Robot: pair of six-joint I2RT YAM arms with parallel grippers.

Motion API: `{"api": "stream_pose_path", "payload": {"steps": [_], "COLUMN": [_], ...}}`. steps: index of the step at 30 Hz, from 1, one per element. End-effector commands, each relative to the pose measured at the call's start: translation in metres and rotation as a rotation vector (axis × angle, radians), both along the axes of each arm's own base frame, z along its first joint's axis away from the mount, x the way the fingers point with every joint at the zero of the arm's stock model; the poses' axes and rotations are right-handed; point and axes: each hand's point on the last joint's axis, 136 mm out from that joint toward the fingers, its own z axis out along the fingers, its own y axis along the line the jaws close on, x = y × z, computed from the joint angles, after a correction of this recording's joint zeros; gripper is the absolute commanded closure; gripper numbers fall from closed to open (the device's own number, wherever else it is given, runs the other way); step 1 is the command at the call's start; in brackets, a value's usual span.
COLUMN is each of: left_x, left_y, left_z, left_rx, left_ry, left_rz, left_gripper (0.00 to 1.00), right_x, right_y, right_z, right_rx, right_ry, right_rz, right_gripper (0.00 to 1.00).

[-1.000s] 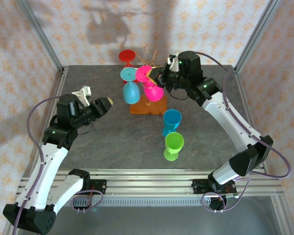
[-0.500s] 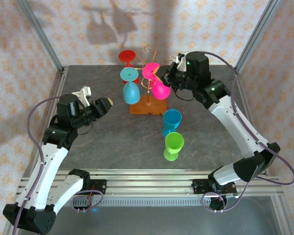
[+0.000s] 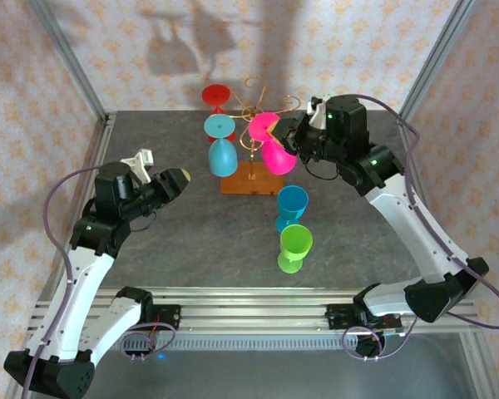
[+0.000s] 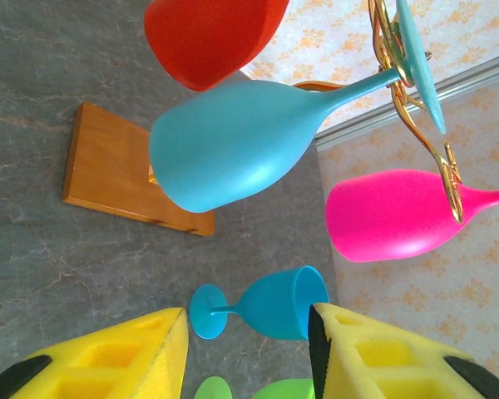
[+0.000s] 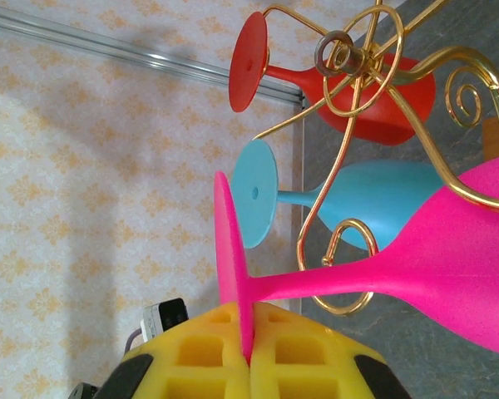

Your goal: Take the wine glass off the wine glass rack

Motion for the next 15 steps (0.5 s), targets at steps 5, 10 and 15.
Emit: {"api": "stream_pose_path", "payload": {"steps": [5, 10, 15], "left_x": [-0.006, -0.012, -0.023], "left_y": [0.010, 0.015, 0.022], "left_z": [0.001, 0.003, 0.000], "left_rx": [0.033, 0.047, 0.086], "left_ry": [-0.001, -0.006, 0.011], "left_rz": [0.040, 0.061, 0.080], "left_gripper": [0.57, 0.57, 0.57], "right_x": [-0.028, -0.045, -0.076], "right_y": [-0.007, -0.014, -0.016], "right_z": [0.007, 0.003, 0.005], "right_rx": [0.004, -0.020, -0.070], "right_ry": [-0.046, -0.069, -0.121], "right_rz": [0.065, 0.090, 0.153], "right_gripper": [1.00, 1.00, 1.00]}}
